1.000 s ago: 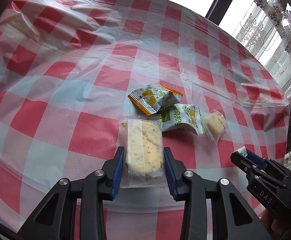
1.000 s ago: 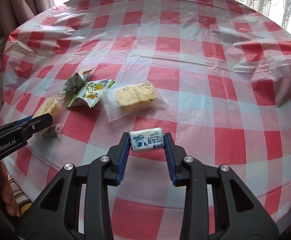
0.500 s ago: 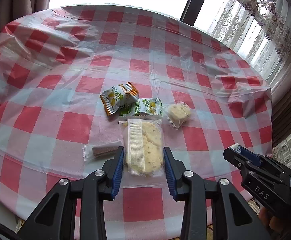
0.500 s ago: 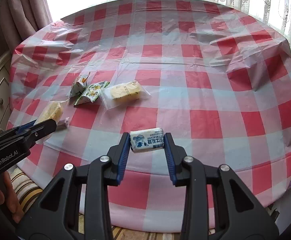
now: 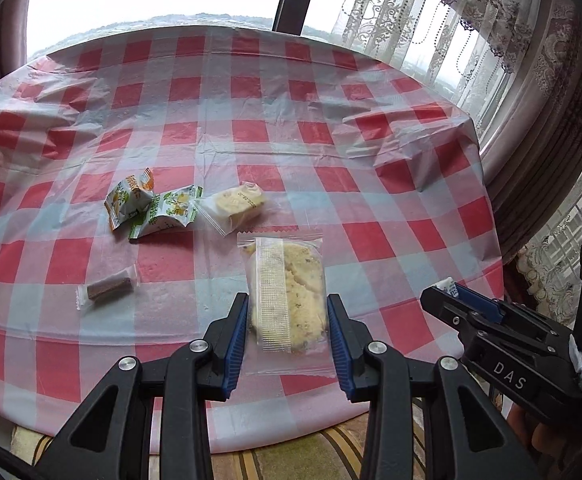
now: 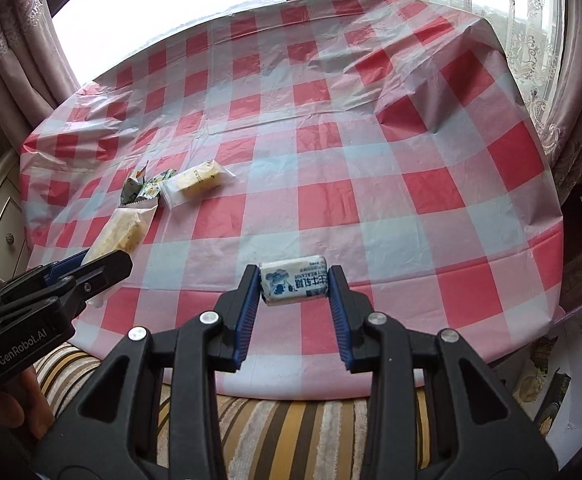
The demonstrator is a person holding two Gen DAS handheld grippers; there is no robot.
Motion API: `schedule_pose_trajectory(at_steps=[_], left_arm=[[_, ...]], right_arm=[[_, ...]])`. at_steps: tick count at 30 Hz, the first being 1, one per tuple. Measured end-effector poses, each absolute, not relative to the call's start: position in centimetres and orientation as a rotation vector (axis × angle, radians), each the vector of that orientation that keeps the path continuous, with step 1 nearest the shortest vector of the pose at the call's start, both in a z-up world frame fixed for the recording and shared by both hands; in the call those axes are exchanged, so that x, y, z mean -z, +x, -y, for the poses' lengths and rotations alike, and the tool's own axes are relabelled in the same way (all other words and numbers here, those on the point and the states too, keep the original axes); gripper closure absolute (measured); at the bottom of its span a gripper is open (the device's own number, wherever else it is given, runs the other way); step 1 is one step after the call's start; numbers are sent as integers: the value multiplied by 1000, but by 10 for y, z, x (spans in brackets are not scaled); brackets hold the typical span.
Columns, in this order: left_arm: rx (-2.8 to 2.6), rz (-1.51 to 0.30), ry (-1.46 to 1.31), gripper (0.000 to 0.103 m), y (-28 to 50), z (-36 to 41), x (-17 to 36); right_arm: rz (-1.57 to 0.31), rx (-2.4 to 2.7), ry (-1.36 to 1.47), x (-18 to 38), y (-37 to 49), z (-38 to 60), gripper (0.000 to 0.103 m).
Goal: Organize snacks
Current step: 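Carry the cake bag and candy into the box and open both tools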
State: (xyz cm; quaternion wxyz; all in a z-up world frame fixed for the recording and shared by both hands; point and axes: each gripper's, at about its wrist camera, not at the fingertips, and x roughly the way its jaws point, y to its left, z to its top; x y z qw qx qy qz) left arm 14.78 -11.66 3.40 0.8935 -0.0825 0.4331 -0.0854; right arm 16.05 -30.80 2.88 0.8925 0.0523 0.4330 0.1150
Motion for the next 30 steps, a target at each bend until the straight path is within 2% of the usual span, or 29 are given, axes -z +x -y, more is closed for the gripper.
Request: schedule_pose_trajectory(at_steps=[30], left_arm=[[646,-977,231,64,114,353,-31]], right_arm=[[-934,170,465,16,88,554,65]])
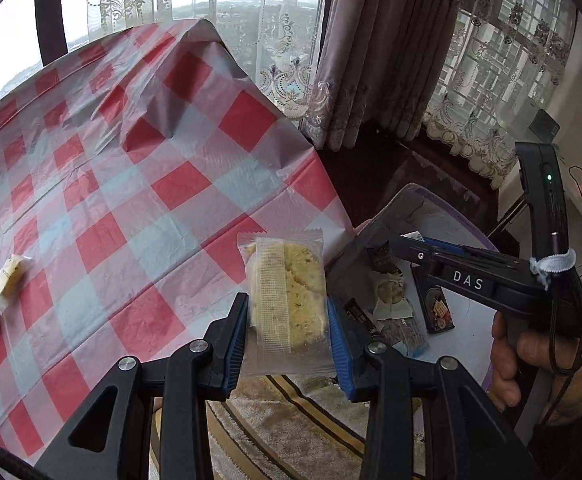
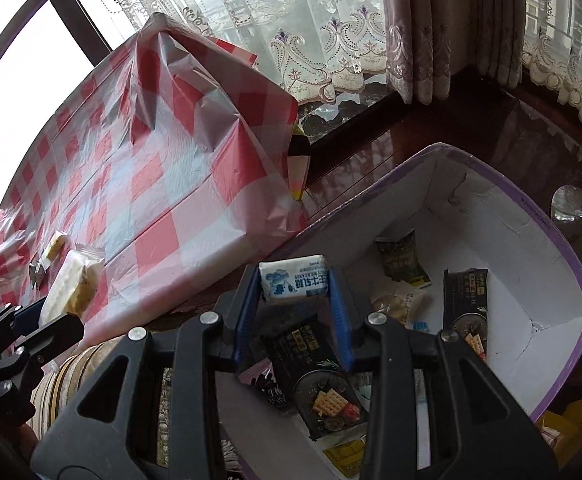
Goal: Organize snacks
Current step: 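Carry the cake bag and candy into the box and open both tools, then move both open tools back over the remaining snacks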
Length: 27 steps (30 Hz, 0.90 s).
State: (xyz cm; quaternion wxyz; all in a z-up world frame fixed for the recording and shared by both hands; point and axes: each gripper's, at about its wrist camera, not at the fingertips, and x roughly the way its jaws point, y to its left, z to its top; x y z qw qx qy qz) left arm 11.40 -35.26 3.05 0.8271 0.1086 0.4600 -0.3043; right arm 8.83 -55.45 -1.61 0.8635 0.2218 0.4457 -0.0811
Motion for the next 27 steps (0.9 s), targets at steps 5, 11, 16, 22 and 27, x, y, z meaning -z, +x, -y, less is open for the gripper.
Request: schedule_pose_trajectory(at_steps=[5,11,16,22,27], left_arm=[[711,-1000,268,64,108,382,-25],[780,-1029,267,61,107,403,-20],[751,-1048,255,53,112,401,-17],[731,-1048,224,53,115,392,-19],[722,-1041,201,53,118,384,-21]], right_arm=[[-925,208,494,15,83,574,65],[-920,217,518,13,81,580,61],[-919,219,524,13,80,582,57],[-921,210,515,10,83,577,56],[-930,200,492,6,86,568,55]])
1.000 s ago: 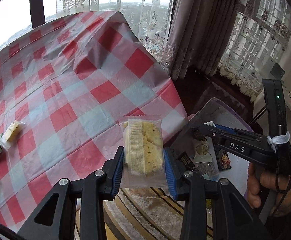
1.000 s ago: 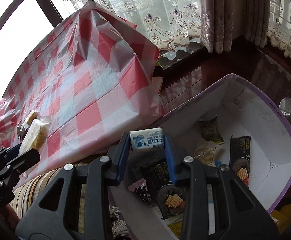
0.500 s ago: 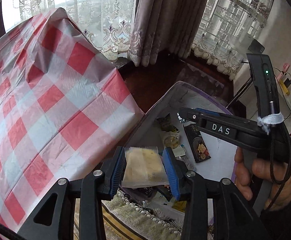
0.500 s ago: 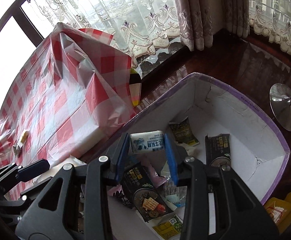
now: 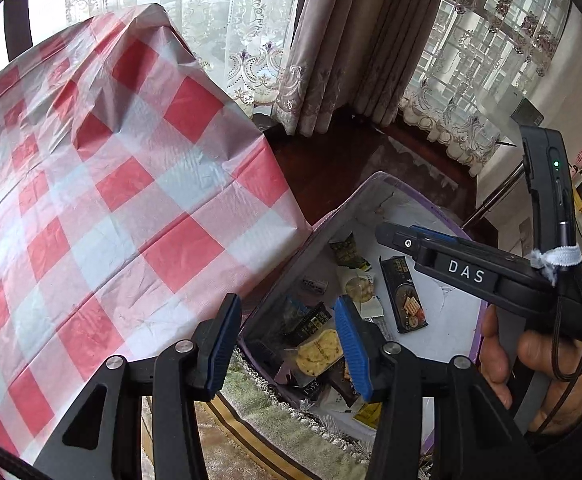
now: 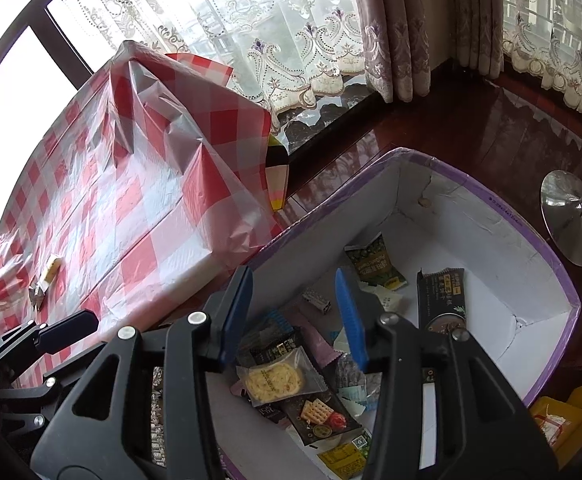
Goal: Organize snacks
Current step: 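Move both open tools back over the remaining snacks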
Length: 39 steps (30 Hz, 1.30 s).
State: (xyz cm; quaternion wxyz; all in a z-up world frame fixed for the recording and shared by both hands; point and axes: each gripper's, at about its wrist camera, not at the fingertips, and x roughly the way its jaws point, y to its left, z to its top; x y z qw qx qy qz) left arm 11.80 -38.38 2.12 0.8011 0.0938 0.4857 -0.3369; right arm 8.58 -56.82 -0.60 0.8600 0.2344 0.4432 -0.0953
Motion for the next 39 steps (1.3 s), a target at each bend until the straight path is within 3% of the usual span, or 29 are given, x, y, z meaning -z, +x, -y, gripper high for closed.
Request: schedule_pose_trajectory(at_steps=[18,30,39], left_arm=[[531,-998,39,53,162,288,-28],[322,-1001,-125,53,184,162,-15],[114,-995,-250,53,183,48,0]], right_arm=[[-976,70,359,-9,117,491,46],[-1014,-94,226,-15,148,394,41],[-1052,-184,99,-11,166,330,32]])
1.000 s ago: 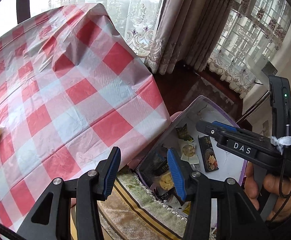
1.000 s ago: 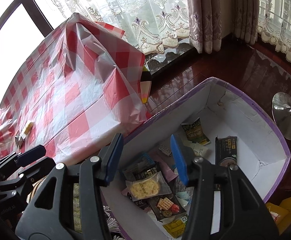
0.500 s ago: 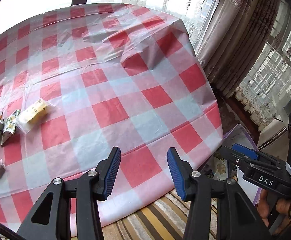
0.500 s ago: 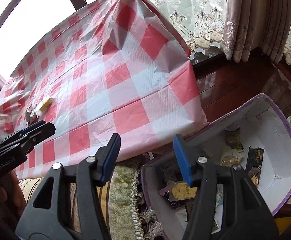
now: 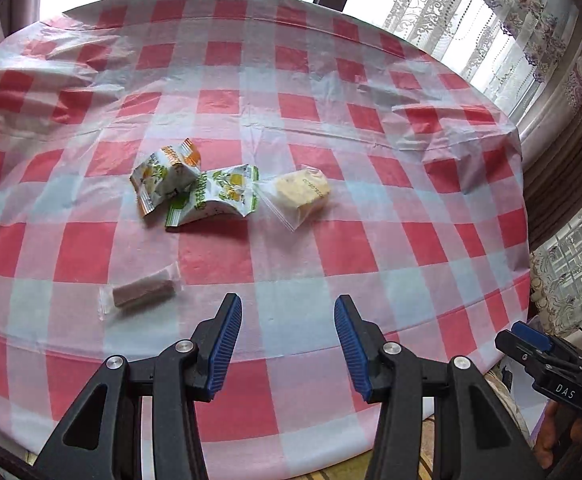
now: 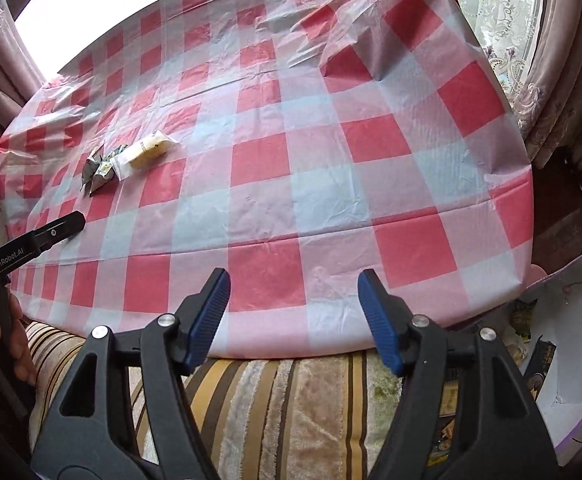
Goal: Organize snacks
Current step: 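Move both open tools back over the remaining snacks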
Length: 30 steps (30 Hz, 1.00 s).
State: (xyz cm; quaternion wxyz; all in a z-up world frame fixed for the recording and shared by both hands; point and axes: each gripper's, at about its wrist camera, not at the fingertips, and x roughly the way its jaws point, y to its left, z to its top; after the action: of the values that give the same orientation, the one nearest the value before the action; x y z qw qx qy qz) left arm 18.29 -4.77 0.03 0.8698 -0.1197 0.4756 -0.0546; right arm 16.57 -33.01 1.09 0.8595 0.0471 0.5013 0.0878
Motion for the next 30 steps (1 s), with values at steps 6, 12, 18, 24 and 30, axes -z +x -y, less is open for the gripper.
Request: schedule_pose_trajectory(at_steps=[6,12,18,24,30], left_arm=[[33,-1020,-223,53,180,3,15],[4,-1045,-108,53,186,-9,25],[-9,-1062,19,54,194,-7,33],[36,-1064,71,72,206,-2,39],[108,-1060,18,86,213,-1,41]], right_arm=[[-1073,-216,50,-8,176,302,31],[-1080,-234,12,-5,186,279,29],[-1076,-250,27,-4,201,258,28],[-1053,-269,44,-4,219,229,28],[-1049,-260,106,-3,249,202,28]])
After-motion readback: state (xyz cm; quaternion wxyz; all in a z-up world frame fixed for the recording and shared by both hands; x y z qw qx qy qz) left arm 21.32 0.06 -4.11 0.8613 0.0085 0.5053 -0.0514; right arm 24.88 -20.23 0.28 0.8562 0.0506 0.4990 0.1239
